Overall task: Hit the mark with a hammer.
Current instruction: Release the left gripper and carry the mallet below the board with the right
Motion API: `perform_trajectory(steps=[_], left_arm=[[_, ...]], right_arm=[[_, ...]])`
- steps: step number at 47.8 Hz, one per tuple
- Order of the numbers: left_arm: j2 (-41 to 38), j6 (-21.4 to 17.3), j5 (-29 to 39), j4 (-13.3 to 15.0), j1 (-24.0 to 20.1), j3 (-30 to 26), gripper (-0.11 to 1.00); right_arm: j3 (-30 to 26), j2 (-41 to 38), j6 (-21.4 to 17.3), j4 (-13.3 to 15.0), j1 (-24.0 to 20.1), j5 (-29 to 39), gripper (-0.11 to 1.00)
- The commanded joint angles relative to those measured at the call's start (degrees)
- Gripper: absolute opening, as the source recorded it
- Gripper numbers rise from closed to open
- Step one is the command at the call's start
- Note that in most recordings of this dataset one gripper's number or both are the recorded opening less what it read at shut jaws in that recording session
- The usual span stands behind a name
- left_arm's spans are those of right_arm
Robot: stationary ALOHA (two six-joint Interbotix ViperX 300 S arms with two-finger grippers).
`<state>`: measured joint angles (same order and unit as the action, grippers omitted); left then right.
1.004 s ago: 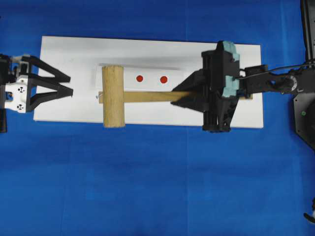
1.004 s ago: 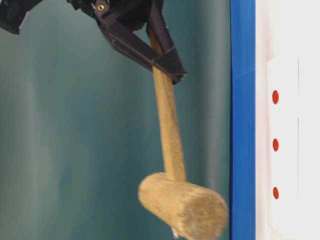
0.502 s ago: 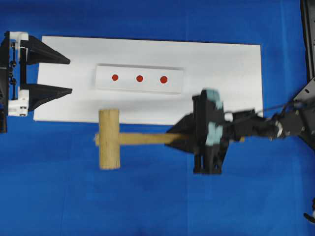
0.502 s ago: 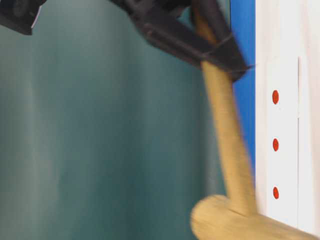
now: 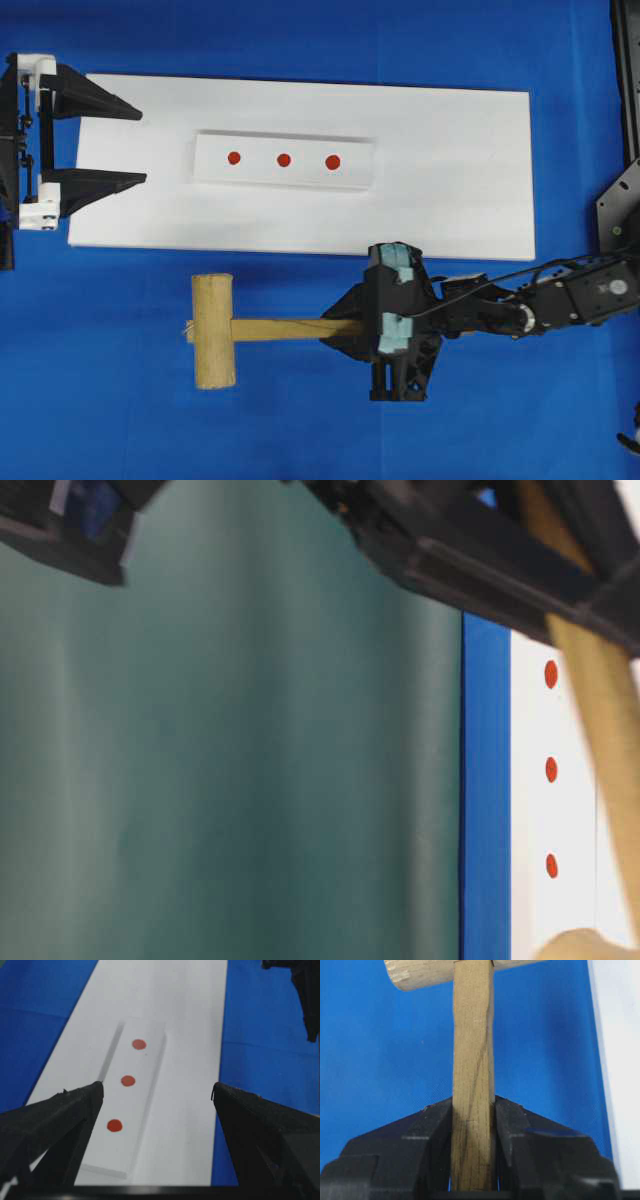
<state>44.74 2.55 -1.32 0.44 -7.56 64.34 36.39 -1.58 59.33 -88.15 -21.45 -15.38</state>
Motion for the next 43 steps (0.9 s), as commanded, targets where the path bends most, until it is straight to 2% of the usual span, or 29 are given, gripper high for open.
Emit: perform_trajectory(steps=[1,17,43], left_arm=[[-0.09,-0.09,-0.35,0.09,-0.26,-0.62,0.88],[-0.09,-0.09,-0.18,0.09,-0.26,-0.62,0.88],[-0.09,-0.18,-0.18,0.09,-0.26,-0.53,0.88]], right_arm=[[-2.20,-0.44,0.00,-0.44,-0.18,-0.18,0.08],[-4.75,-8.35,0.00,-2.99,-0.88,1.14,0.08],[-4.39,-12.57,0.00,-3.08,-0.88,1.67,0.08]])
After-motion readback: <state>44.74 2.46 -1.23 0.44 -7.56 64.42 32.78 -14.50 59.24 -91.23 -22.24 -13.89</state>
